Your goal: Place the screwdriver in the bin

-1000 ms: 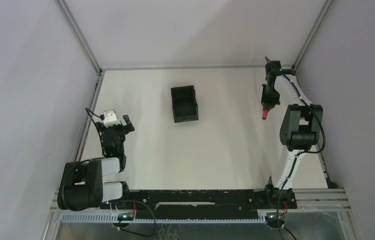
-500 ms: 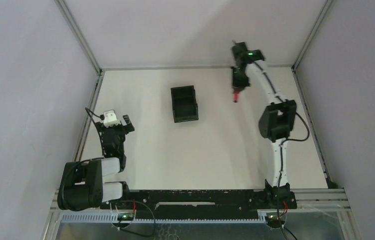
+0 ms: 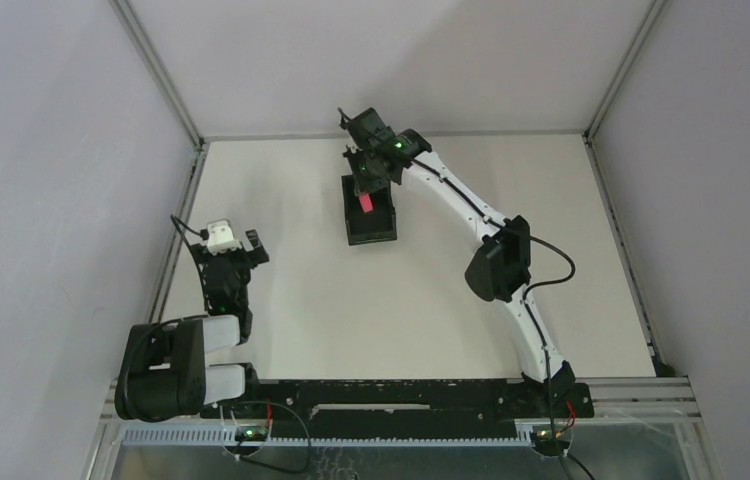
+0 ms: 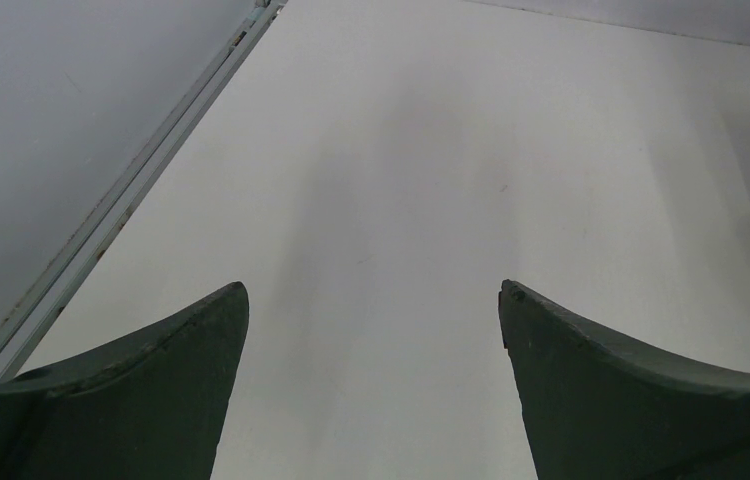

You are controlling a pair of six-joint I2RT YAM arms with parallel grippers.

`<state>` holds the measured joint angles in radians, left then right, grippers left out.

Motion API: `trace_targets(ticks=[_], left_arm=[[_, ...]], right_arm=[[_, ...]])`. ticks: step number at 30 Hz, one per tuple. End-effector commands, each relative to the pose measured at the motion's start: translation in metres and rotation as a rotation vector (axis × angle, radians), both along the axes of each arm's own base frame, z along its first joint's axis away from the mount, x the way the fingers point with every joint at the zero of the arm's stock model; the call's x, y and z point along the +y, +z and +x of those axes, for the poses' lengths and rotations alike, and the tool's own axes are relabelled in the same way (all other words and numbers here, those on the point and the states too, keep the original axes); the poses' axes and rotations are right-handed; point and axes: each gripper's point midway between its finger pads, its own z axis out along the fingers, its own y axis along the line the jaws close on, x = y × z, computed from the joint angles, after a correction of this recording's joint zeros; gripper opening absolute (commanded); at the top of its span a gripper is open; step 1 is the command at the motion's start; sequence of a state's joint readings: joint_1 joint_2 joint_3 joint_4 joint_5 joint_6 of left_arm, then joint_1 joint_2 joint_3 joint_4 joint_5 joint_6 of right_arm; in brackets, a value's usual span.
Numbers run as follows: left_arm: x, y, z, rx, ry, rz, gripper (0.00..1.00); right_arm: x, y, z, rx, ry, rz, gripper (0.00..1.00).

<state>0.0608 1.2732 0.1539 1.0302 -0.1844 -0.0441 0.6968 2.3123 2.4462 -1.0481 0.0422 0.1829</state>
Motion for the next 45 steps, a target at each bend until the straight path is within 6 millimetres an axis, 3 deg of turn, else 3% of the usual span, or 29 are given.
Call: trace_targets(ticks=[1,10,12,16,19,28,29,30,31,32,33,38,43,45], left_arm=[[0.001,0.028,0.011,-0.08,0.002,0.021,1.0],[0.001,0.028,0.01,-0.079,0.003,0.021,1.0],[0.001,0.028,0.01,-0.079,0.003,0.022,1.0],[0.001,0.028,0.01,-0.079,0.003,0.021,1.0],[0.001,0.028,0.011,-0.079,0.002,0.021,1.0],[0.001,0.028,0.011,-0.08,0.002,0.021,1.0],[0.001,0.028,0.011,-0.079,0.002,0.022,1.0],[0.001,0.028,0.011,-0.079,0.003,0.021,1.0],[0.001,0.027,0.01,-0.078,0.002,0.021,1.0],[0.001,0.028,0.011,-0.079,0.002,0.021,1.0],[0.001,0.028,0.011,-0.08,0.002,0.021,1.0],[0.001,0.027,0.01,-0.078,0.002,0.021,1.0],[0.001,0.028,0.01,-0.079,0.003,0.021,1.0],[0.001,0.028,0.011,-0.079,0.003,0.021,1.0]], right_arm=[[-0.01,-0.007,0.035,-0.138,-0.011,-0.093,0.0],[-0.007,-0.075,0.027,-0.081,0.065,-0.227,0.0],[-0.005,-0.083,0.025,-0.072,0.068,-0.24,0.09],[-0.004,-0.083,0.026,-0.073,0.046,-0.23,0.44],[-0.002,-0.069,0.027,-0.092,0.029,-0.204,0.5],[0.005,0.026,0.02,-0.207,0.003,-0.02,0.53],[0.004,0.037,0.017,-0.218,0.003,-0.003,0.6],[0.003,0.047,0.014,-0.23,0.002,0.013,0.75],[0.0,0.057,0.012,-0.245,-0.002,0.026,0.98],[-0.004,0.073,0.006,-0.268,-0.003,0.048,0.99],[-0.006,0.075,0.005,-0.278,-0.002,0.054,1.0],[-0.032,0.122,-0.02,-0.373,-0.014,0.138,1.0],[-0.065,0.13,-0.052,-0.39,-0.038,0.236,1.0],[-0.082,0.125,-0.065,-0.396,-0.064,0.271,1.0]])
